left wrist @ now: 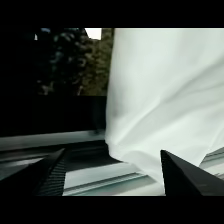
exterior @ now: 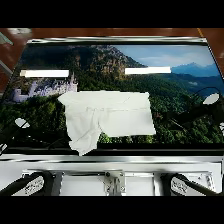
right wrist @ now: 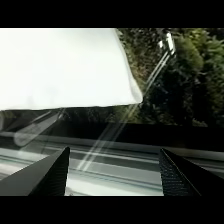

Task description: Fold the shirts.

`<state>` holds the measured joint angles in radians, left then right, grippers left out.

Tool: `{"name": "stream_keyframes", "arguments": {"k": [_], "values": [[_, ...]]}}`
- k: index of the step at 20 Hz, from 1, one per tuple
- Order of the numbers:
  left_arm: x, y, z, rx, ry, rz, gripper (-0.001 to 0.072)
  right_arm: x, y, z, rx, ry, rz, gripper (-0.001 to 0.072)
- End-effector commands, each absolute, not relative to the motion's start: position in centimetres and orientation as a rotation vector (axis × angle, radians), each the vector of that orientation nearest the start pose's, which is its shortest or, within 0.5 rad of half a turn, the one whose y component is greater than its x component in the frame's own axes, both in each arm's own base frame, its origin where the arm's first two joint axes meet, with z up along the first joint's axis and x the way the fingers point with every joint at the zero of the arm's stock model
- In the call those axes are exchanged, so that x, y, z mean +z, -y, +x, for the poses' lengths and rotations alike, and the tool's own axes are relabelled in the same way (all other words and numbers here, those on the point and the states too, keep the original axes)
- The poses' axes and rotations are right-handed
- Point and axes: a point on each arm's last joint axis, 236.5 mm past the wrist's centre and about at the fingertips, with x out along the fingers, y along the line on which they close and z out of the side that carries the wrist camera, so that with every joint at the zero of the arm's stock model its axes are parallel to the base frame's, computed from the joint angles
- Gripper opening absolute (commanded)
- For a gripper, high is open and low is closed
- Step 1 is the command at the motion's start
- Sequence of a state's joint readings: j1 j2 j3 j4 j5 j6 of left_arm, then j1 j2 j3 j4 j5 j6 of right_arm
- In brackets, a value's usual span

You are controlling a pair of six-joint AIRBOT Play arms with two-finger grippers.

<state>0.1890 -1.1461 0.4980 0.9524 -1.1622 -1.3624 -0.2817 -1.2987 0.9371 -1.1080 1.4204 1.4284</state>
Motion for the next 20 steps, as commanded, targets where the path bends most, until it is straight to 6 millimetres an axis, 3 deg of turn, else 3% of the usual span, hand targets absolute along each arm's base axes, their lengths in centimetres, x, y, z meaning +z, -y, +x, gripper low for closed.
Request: {"name": "stream_keyframes", "arguments": {"k": [1,4,7,9,12,14,15,20], "values": [[-10.7,9.8,23.0,-0.209,-1.522,-0.769,0.0668,-4.9,-4.1,27.6,0.171,-1.637,0.602,0.065],[-10.3,11.6,24.6,-0.233,-1.457,-0.774,0.0665,-4.9,-4.6,28.4,0.147,-1.614,0.626,0.065],[-11.4,14.0,23.3,-0.281,-1.526,-0.742,0.0664,-5.0,-4.5,28.8,0.121,-1.599,0.649,0.0651],[-12.2,14.4,22.7,-0.283,-1.564,-0.739,0.0659,-5.0,-4.5,28.8,0.119,-1.601,0.652,0.0651],[-11.9,14.3,23.4,-0.285,-1.548,-0.734,0.0443,-4.9,-4.6,28.6,0.122,-1.609,0.651,0.0651],[-11.5,14.6,23.7,-0.29,-1.538,-0.753,0.0102,-5.0,-4.5,28.7,0.121,-1.606,0.651,0.0651],[-11.4,14.7,23.8,-0.294,-1.535,-0.758,0.0039,-5.0,-4.5,28.8,0.119,-1.603,0.65,0.0651],[-10.4,14.7,24.3,-0.313,-1.497,-0.743,0.0039,-5.8,-2.4,28.2,0.062,-1.619,0.579,0.0651]]}}
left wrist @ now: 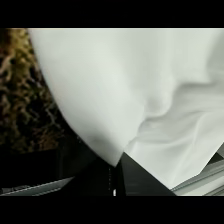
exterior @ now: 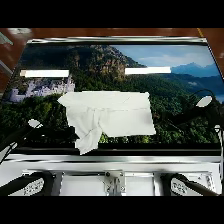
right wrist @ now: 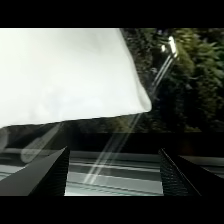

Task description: Fold the shirts.

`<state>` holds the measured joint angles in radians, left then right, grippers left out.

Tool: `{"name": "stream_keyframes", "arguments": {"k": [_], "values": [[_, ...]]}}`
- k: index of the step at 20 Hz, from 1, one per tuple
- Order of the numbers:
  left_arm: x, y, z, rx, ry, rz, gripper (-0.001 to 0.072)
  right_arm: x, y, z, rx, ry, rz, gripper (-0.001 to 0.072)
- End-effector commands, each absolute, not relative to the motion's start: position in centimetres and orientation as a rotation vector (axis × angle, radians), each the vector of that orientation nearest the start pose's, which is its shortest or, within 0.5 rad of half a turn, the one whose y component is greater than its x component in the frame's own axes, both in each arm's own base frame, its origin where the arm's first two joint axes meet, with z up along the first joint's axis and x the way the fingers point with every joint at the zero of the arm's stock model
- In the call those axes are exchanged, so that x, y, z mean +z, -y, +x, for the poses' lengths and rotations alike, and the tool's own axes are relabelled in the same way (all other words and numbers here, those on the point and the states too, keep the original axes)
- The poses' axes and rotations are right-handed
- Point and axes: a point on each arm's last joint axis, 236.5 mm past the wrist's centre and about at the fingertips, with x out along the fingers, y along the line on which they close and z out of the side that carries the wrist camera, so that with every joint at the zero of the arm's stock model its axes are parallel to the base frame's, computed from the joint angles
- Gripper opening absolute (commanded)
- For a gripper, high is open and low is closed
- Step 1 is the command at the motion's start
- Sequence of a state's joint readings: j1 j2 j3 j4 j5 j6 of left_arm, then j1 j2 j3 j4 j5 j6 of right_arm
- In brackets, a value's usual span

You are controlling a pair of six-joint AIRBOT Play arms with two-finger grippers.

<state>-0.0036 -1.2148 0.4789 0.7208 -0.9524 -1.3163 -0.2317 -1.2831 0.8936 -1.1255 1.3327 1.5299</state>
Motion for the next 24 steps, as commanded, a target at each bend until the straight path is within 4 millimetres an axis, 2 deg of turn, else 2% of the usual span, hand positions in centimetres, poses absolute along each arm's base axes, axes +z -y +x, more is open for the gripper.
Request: {"name": "stream_keyframes", "arguments": {"k": [1,3,5,8,10,13,17,18,19,20,22,24], "values": [[-9.9,14.7,24.5,-0.323,-1.475,-0.734,0.0038,-5.9,-2.3,28.6,0.057,-1.605,0.588,0.0652],[-8.6,14.7,25.0,-0.352,-1.421,-0.706,0.0039,-6.7,-2.0,29.2,0.03,-1.582,0.603,0.0651],[-6.9,14.8,25.2,-0.38,-1.37,-0.688,0.0039,-8.4,-2.4,29.0,0.017,-1.609,0.641,0.0652],[-4.3,14.9,25.5,-0.416,-1.285,-0.664,0.0039,-10.7,-4.8,28.8,0.063,-1.647,0.739,0.0651],[-2.9,14.9,25.8,-0.429,-1.237,-0.65,0.0039,-11.6,-6.1,29.0,0.087,-1.658,0.728,0.0652],[-0.7,15.1,26.7,-0.461,-1.184,-0.631,0.0039,-12.3,-7.7,29.6,0.089,-1.644,0.686,0.0652],[3.4,15.2,29.3,-0.497,-1.084,-0.594,0.0039,-12.9,-9.5,30.2,0.064,-1.621,0.633,0.065],[4.5,15.2,29.9,-0.504,-1.058,-0.586,0.0039,-12.9,-10.0,30.4,0.073,-1.613,0.622,0.0529],[5.5,15.2,30.4,-0.51,-1.033,-0.577,0.0039,-12.8,-10.4,30.4,0.084,-1.612,0.624,0.0191],[6.3,15.1,30.9,-0.512,-1.013,-0.559,0.0039,-12.4,-10.8,30.5,0.093,-1.607,0.64,0.0077],[7.3,13.8,31.3,-0.498,-1.002,-0.433,0.0038,-9.7,-12.1,31.9,0.194,-1.519,0.656,0.0067],[8.8,11.4,31.0,-0.438,-1.042,-0.281,0.0039,-2.7,-13.4,35.4,0.337,-1.296,0.63,0.0067]]}}
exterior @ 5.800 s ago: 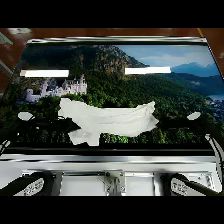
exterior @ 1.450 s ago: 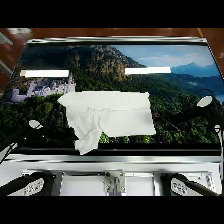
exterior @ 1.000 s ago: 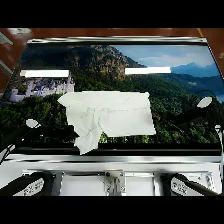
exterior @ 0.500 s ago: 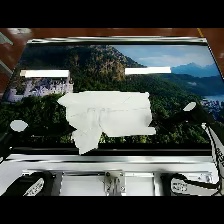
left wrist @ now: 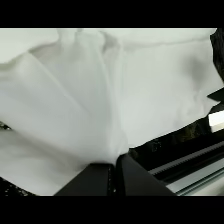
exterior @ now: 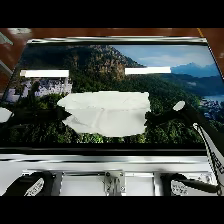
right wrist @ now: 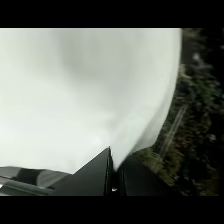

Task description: Fold the shirts.

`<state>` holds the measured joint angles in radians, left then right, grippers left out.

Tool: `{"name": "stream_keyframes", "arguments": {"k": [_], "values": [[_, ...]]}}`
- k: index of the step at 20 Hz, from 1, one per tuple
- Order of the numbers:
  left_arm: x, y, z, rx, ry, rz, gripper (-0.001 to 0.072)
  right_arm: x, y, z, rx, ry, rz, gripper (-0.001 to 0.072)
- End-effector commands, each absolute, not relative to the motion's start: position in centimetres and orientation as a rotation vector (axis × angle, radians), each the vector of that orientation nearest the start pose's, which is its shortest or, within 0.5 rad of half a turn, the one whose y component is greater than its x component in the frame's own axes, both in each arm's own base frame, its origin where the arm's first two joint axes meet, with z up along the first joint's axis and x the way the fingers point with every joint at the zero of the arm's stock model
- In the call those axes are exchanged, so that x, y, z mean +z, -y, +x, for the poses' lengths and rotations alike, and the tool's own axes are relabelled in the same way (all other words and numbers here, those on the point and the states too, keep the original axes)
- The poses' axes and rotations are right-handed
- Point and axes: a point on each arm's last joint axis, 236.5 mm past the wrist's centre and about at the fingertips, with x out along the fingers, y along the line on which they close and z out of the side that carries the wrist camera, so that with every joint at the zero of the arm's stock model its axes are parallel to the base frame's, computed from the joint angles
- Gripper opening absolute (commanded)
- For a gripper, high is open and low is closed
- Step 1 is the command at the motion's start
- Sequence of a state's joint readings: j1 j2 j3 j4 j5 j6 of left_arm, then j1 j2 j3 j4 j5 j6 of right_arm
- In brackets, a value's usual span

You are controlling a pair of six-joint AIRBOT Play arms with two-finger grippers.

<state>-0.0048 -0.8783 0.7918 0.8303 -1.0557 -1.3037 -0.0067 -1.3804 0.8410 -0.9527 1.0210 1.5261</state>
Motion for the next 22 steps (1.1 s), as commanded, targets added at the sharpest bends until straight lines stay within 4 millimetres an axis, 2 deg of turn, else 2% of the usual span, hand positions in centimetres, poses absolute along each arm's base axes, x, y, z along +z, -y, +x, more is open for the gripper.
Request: {"name": "stream_keyframes", "arguments": {"k": [1,2,3,4,5,6,7,8,9,10,11,12,13,15,17,19,22], "values": [[10.5,9.7,31.1,-0.394,-1.04,-0.191,0.0038,2.5,-13.3,37.6,0.389,-1.134,0.572,0.0067],[13.7,7.8,31.7,-0.335,-0.995,-0.11,0.0038,8.3,-13.0,39.4,0.426,-0.957,0.491,0.0067],[18.1,6.4,32.5,-0.282,-0.9,-0.062,0.0038,15.7,-12.4,40.4,0.444,-0.753,0.417,0.0067],[24.3,5.5,33.1,-0.238,-0.751,-0.045,0.0039,23.4,-11.7,40.5,0.442,-0.546,0.366,0.0067],[31.2,5.2,32.8,-0.221,-0.579,-0.043,0.0039,32.0,-10.7,39.2,0.429,-0.317,0.316,0.0067],[37.7,5.2,31.6,-0.218,-0.413,-0.042,0.0039,39.4,-9.7,36.7,0.411,-0.118,0.273,0.0067],[44.0,5.2,29.4,-0.215,-0.246,-0.047,0.0039,46.2,-8.8,33.1,0.391,0.068,0.234,0.0067],[49.0,5.1,26.9,-0.212,-0.108,-0.05,0.0039,51.2,-8.2,29.5,0.386,0.201,0.242,0.0067],[53.2,4.9,24.0,-0.208,0.015,-0.049,0.0039,54.9,-7.9,26.1,0.393,0.297,0.276,0.0067],[55.7,4.6,21.9,-0.197,0.094,-0.045,0.0039,57.4,-7.9,23.0,0.409,0.36,0.293,0.0067],[57.2,3.9,19.8,-0.169,0.149,-0.046,0.0039,58.7,-7.9,20.3,0.418,0.396,0.295,0.0067],[57.7,3.3,18.1,-0.143,0.175,-0.038,0.0038,59.2,-7.9,18.3,0.419,0.406,0.288,0.0067],[57.3,2.5,16.8,-0.109,0.17,-0.026,0.0038,59.1,-7.7,16.8,0.406,0.398,0.28,0.0067],[55.1,0.8,15.5,-0.037,0.105,-0.004,0.0038,57.2,-7.2,15.8,0.367,0.32,0.277,0.0067],[52.3,-0.7,15.7,0.027,0.011,0.023,0.0039,53.3,-5.9,16.9,0.282,0.151,0.306,0.0067],[49.8,-0.6,16.6,0.025,-0.064,0.023,0.0039,48.5,-4.7,18.3,0.197,-0.05,0.338,0.0067],[46.8,-0.5,19.1,0.019,-0.162,0.023,0.0039,40.8,-4.6,20.4,0.141,-0.389,0.316,0.0067]]}}
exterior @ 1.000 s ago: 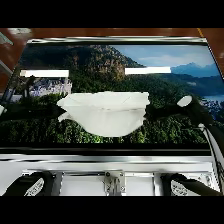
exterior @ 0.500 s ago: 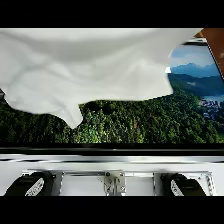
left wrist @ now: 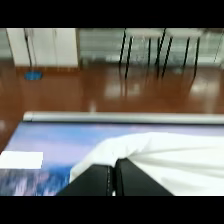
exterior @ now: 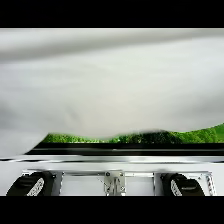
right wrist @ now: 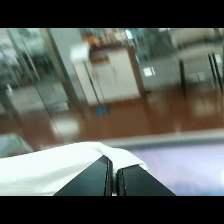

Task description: Fold the shirts.

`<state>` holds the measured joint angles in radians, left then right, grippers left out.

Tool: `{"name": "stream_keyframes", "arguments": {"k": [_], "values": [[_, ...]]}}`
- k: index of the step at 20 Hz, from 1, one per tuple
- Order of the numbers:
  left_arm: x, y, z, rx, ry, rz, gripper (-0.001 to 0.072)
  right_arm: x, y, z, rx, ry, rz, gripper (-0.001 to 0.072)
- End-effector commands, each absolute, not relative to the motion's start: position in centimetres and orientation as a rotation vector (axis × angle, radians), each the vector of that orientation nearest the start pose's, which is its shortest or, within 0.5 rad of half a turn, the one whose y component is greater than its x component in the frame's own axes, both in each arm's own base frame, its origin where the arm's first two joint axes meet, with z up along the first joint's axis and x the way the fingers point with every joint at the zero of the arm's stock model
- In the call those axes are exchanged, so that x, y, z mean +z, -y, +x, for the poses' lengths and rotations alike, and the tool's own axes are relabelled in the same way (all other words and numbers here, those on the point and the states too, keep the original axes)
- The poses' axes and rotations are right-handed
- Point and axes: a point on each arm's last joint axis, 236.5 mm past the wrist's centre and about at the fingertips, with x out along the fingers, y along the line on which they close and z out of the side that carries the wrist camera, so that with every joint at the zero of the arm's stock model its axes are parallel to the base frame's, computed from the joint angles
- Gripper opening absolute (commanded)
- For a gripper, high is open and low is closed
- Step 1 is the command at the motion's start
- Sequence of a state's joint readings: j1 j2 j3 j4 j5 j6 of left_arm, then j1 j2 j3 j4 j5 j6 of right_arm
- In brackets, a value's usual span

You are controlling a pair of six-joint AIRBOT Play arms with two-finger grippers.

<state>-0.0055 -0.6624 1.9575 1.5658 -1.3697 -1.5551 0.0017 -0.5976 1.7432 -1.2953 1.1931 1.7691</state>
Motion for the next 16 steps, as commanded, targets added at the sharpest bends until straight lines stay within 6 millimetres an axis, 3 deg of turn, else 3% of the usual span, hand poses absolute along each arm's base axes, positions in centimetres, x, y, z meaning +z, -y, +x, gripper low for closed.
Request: {"name": "stream_keyframes", "arguments": {"k": [1,4,6,9,13,16], "values": [[45.6,-0.5,19.9,0.019,-0.199,0.024,0.0039,37.4,-4.7,21.1,0.124,-0.532,0.32,0.0067],[39.3,-0.5,23.4,0.017,-0.376,0.027,0.0039,28.1,-4.6,23.6,0.092,-0.861,0.286,0.0067],[33.0,-0.5,26.0,0.015,-0.526,0.03,0.0039,23.2,-3.6,26.8,0.046,-0.923,0.267,0.0067],[25.5,-0.4,30.3,0.011,-0.616,0.03,0.0039,16.9,-2.2,33.3,-0.026,-0.91,0.266,0.0067],[17.6,1.1,37.0,-0.036,-0.663,-0.026,0.0039,11.0,-1.7,42.4,-0.067,-0.851,0.325,0.0067],[12.7,2.9,41.3,-0.078,-0.727,-0.137,0.0039,7.3,-1.5,46.7,-0.118,-0.824,0.424,0.0067]]}}
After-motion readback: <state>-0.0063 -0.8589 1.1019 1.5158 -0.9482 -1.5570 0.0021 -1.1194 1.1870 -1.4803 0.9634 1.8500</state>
